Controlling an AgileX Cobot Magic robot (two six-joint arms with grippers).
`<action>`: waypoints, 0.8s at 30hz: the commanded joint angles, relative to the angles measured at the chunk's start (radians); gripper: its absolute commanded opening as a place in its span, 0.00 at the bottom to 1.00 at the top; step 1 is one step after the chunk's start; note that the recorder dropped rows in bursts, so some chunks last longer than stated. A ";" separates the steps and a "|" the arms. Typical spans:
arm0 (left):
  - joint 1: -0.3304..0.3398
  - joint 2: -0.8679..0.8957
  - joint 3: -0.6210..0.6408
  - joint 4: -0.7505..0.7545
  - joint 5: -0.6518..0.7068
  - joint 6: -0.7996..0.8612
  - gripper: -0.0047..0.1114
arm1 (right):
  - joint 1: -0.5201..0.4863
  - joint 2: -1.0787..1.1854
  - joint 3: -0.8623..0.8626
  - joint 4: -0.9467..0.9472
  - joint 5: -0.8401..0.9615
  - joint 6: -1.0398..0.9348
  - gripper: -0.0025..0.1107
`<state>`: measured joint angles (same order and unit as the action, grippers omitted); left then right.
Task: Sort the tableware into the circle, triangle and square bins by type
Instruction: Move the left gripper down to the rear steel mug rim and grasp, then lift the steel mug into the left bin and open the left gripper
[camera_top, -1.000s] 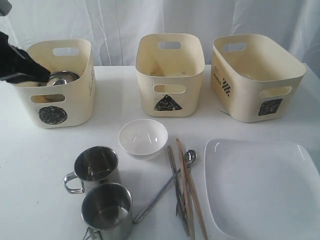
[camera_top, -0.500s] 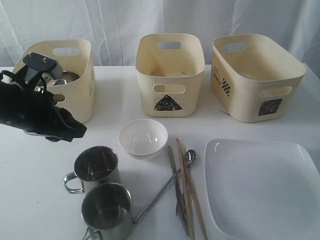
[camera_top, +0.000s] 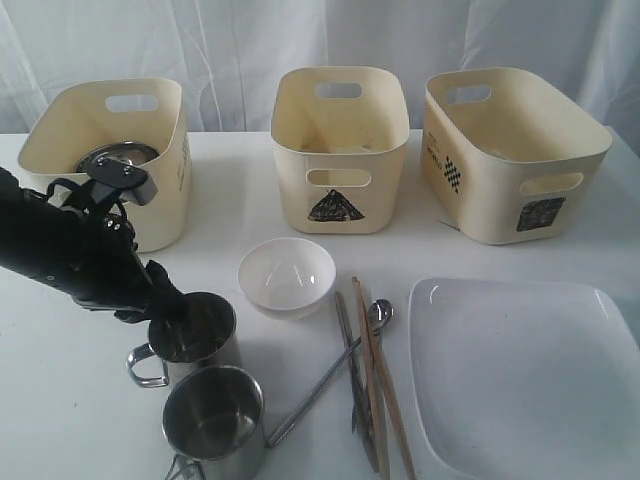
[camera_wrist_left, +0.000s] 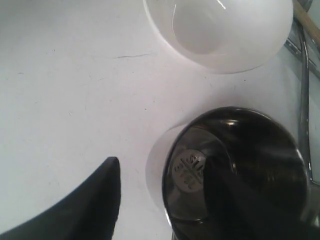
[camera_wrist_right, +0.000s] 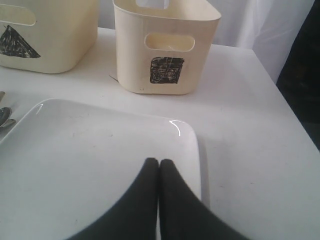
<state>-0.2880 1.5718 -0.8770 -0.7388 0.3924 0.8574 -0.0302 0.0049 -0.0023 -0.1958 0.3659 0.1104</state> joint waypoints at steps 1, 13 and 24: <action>-0.004 0.012 0.008 -0.023 0.023 0.011 0.52 | 0.000 -0.005 0.002 -0.004 -0.008 -0.001 0.02; -0.002 0.077 -0.023 -0.101 -0.005 0.083 0.04 | 0.000 -0.005 0.002 -0.004 -0.008 -0.001 0.02; 0.251 0.013 -0.559 0.459 -0.024 -0.346 0.04 | 0.000 -0.005 0.002 -0.004 -0.008 -0.001 0.02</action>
<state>-0.0819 1.4971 -1.3617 -0.2942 0.3142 0.5347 -0.0302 0.0049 -0.0023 -0.1958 0.3659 0.1104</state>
